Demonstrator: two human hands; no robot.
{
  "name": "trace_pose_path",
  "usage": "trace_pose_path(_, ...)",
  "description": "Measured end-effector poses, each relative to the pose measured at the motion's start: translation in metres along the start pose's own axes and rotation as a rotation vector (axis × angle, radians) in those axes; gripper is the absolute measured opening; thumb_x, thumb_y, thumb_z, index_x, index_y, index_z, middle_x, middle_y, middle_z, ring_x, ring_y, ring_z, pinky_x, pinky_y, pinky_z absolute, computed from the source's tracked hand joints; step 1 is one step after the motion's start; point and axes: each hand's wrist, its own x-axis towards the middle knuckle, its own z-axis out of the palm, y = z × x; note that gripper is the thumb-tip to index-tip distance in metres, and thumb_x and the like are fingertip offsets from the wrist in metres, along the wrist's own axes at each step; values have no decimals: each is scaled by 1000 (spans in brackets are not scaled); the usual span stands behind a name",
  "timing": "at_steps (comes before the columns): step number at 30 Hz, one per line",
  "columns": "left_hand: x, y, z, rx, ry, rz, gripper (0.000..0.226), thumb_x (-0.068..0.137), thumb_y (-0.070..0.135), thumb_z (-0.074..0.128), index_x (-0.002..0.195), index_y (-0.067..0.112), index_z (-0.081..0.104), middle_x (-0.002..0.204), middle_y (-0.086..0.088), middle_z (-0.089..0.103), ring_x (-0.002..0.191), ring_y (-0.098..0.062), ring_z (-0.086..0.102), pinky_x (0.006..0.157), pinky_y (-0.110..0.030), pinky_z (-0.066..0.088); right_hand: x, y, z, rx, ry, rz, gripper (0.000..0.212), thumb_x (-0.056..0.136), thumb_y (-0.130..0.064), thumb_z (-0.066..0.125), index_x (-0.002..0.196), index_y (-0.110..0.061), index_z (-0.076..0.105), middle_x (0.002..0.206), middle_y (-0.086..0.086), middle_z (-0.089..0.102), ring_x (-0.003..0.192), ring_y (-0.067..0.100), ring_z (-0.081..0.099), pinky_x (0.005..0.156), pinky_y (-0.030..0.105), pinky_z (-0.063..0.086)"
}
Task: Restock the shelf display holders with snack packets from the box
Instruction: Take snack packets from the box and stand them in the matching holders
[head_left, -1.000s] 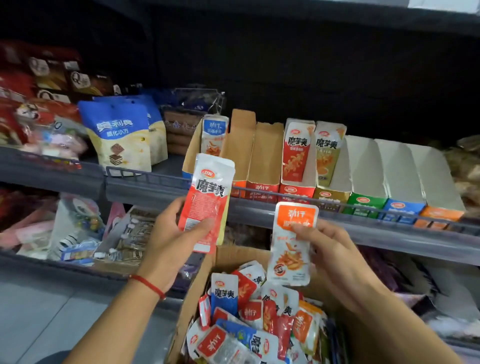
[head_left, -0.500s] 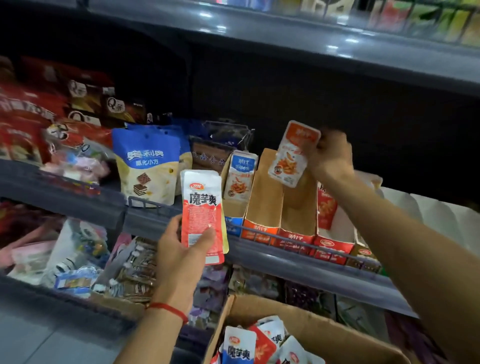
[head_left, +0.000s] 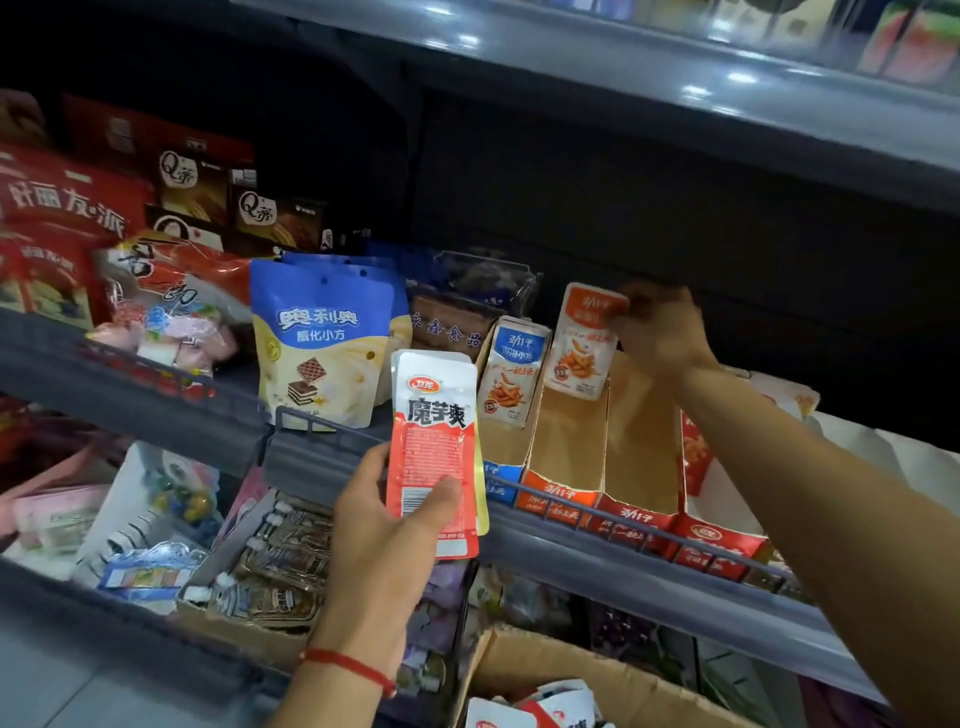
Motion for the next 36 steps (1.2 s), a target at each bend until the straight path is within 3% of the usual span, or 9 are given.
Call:
trace_pose_path(5, -3, 3, 3, -7, -3, -8, 29, 88, 5, 74, 103, 28, 66, 90, 8, 78, 78, -13, 77, 66, -30, 58, -9, 13, 11, -263, -110, -82, 23, 102, -22, 61, 123, -18, 68, 118, 6, 72, 108, 23, 70, 90, 34, 54)
trace_pose_path(12, -3, 4, 5, 0, 1, -13, 30, 87, 5, 75, 105, 27, 67, 92, 6, 79, 80, -13, 77, 62, -26, 59, -16, 27, 21, -413, -145, -64, 22, 101, -20, 61, 122, -16, 67, 119, 10, 71, 105, 27, 71, 92, 43, 59)
trace_pose_path(15, -4, 3, 6, 2, -8, -7, 29, 88, 3, 74, 102, 27, 67, 89, 7, 78, 78, -12, 76, 56, -21, 57, -14, 29, 22, -422, -131, -61, 24, 101, -22, 61, 124, -17, 66, 119, 10, 71, 105, 27, 71, 93, 45, 59)
trace_pose_path(23, -3, 1, 9, 23, -24, -20, 29, 86, 8, 76, 106, 27, 68, 89, 10, 78, 80, -10, 76, 68, -30, 59, -10, 31, 27, -608, 28, -190, 19, 101, -26, 61, 118, -17, 61, 112, 10, 67, 95, 26, 68, 80, 44, 60)
trace_pose_path(26, -4, 1, 9, 25, -40, -29, 29, 86, 8, 77, 106, 27, 68, 90, 9, 78, 81, -11, 76, 69, -31, 59, -18, 21, 28, -475, 42, -223, 17, 101, -27, 62, 114, -18, 63, 111, 7, 68, 94, 24, 69, 78, 41, 60)
trace_pose_path(30, -9, 2, 11, 21, -100, -30, 35, 83, 7, 79, 109, 25, 65, 91, 4, 79, 82, -16, 77, 71, -35, 61, -68, -21, 19, -131, -92, -373, 30, 96, -37, 68, 121, -25, 60, 112, -11, 60, 87, 5, 64, 71, 22, 57)
trace_pose_path(33, -16, 4, 16, 52, -197, -7, 38, 81, 7, 81, 109, 25, 64, 91, 1, 79, 85, -17, 77, 75, -33, 61, -122, -43, 1, 139, -323, -234, 55, 88, -52, 71, 134, -32, 48, 111, -19, 61, 92, -2, 65, 74, 20, 58)
trace_pose_path(36, -26, 3, 24, 40, -290, -18, 44, 80, 9, 82, 116, 28, 63, 98, -1, 79, 92, -19, 76, 83, -40, 62, -149, -37, -8, 319, -440, -116, 61, 84, -32, 82, 132, -36, 46, 108, -15, 70, 92, -3, 71, 77, 25, 63)
